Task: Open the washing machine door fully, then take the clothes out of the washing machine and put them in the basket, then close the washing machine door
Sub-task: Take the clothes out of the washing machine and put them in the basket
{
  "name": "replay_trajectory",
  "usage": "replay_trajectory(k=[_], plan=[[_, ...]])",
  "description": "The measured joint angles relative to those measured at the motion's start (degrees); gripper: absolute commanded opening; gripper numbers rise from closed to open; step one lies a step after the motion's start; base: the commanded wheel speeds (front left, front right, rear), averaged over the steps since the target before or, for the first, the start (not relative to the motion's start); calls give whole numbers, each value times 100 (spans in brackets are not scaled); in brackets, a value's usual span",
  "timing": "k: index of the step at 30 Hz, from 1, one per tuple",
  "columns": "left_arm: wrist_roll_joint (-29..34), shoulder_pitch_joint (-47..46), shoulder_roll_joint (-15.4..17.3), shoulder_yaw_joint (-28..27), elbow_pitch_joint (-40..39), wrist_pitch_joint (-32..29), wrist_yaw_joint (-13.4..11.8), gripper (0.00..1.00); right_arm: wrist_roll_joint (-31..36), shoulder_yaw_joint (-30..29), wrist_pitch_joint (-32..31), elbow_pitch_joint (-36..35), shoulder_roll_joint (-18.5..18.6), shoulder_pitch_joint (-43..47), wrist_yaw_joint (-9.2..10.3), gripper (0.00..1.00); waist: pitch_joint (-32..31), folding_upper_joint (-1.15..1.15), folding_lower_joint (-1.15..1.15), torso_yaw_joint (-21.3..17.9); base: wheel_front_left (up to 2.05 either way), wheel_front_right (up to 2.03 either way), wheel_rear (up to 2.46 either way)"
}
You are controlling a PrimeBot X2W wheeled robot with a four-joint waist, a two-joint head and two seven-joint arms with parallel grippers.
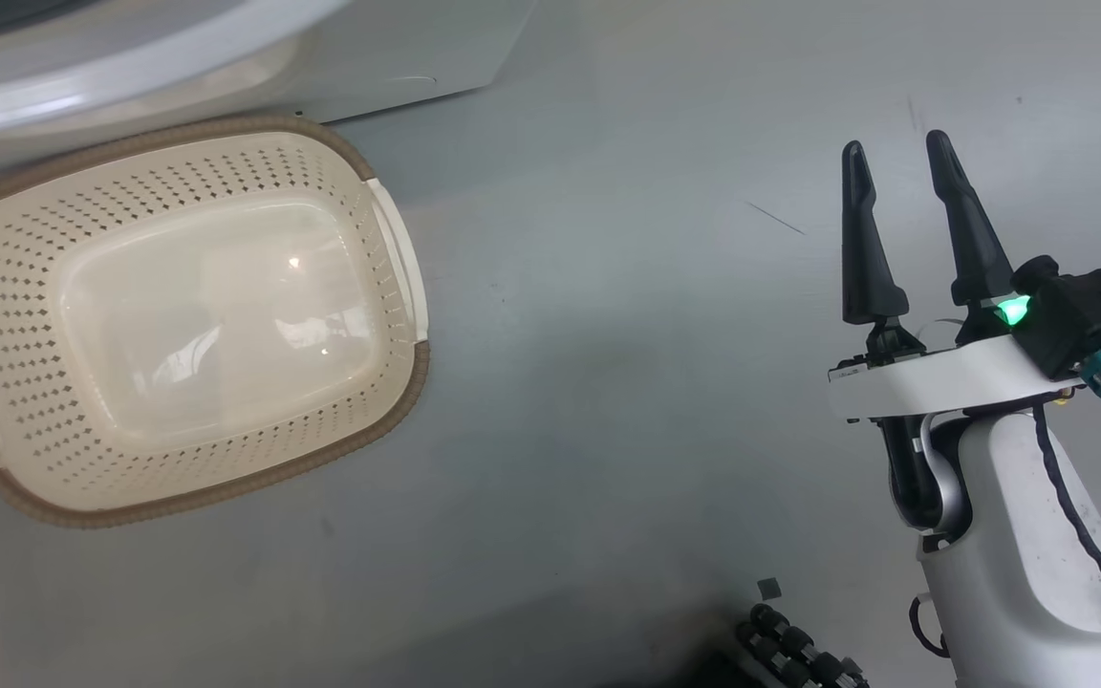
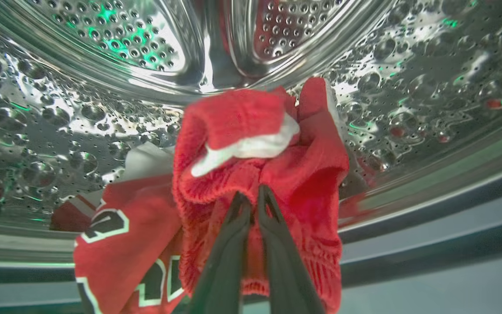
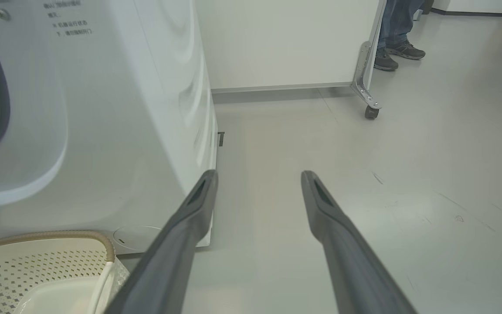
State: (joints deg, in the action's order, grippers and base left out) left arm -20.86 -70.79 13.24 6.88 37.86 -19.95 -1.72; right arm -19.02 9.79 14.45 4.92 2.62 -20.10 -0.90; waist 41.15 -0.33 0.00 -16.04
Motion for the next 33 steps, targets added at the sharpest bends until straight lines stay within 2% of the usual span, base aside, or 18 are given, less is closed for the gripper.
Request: replay_trajectory(k=[16,28,33], plan=[[-15,1324,-608,70,-584,2215,96,0,254,-361,0,135,79,105,1,100,-602,0,0,480,0,0,0],[124,2584,-856,269,-864,3359,151,0,358,-522,0,311,168,520,1,100,-1262,0,0,824,0,0,0],[213,3088,-893,369,-1095,3431,92,0,360,-554,0,360,179,720,1,100,-1598,0,0,979,0,0,0]])
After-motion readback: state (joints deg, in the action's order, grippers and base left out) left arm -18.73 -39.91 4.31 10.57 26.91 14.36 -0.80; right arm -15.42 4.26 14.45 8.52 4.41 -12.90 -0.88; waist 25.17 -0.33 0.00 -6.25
